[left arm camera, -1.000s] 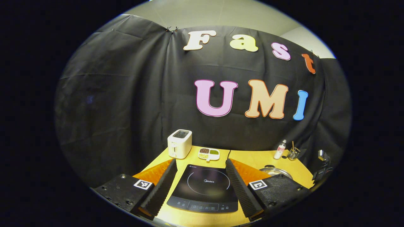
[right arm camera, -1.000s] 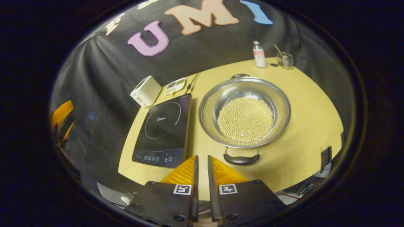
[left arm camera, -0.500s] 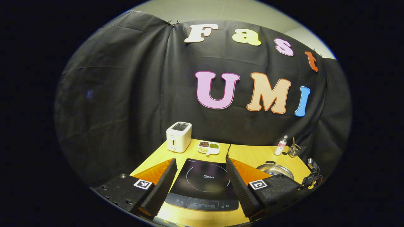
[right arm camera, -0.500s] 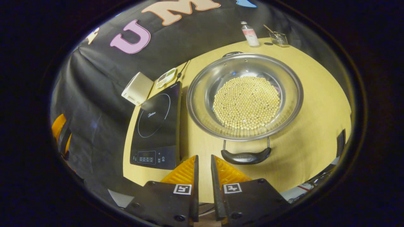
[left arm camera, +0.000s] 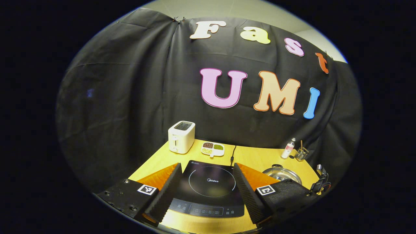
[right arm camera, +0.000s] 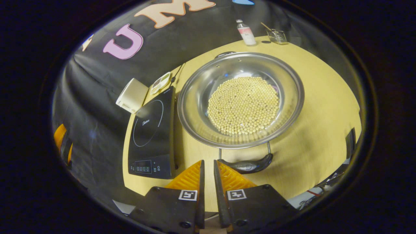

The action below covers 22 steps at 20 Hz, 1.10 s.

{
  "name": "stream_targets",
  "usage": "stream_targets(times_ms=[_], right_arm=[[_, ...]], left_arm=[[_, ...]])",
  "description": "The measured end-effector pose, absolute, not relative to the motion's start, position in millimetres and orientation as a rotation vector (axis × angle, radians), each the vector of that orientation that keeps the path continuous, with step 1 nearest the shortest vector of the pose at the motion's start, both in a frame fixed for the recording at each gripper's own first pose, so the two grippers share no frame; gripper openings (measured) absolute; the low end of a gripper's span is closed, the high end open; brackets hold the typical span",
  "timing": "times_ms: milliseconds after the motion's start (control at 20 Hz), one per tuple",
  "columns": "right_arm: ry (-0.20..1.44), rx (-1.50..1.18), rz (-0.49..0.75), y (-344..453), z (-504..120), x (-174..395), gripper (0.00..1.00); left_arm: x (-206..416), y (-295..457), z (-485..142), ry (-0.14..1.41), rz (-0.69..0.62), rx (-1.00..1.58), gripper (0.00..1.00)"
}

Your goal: First push the handle of the pot to place it horizontally, then grasp the pot with both hands and set it on the induction cooktop.

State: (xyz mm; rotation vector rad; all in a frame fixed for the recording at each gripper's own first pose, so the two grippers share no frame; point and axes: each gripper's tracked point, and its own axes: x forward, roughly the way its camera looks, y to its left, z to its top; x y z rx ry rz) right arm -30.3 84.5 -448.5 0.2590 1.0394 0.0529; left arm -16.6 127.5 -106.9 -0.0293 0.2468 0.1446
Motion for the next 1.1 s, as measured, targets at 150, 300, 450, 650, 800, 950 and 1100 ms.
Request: stream_targets(times_ms=[150,300,450,650,800,950,1100], right_arm=[[1.036,0.238,0.030,71,-447,-27,0.20],[1.029,0.237,-0.010,51,-442,-25,0.20],[1.016,0.233,-0.038,30,-434,-18,0.19],[1.019,0.210,-0.060,-1,-432,-14,0.19],[1.033,0.184,-0.055,-24,-430,-8,0.20],[1.047,0.177,-0.054,-46,-427,0,0.20],[1.044,0.170,-0.054,-64,-423,12,0.19]], left_arm=[[-14,123,-108,0.248,0.139,-0.031,0.96],[-12,120,-108,0.250,0.142,-0.020,0.92],[-8,113,-110,0.261,0.139,-0.010,0.96],[4,97,-113,0.274,0.146,-0.010,0.96],[15,83,-114,0.278,0.166,-0.016,0.96],[25,67,-109,0.265,0.183,-0.015,0.96],[34,53,-107,0.259,0.194,-0.014,0.96]])
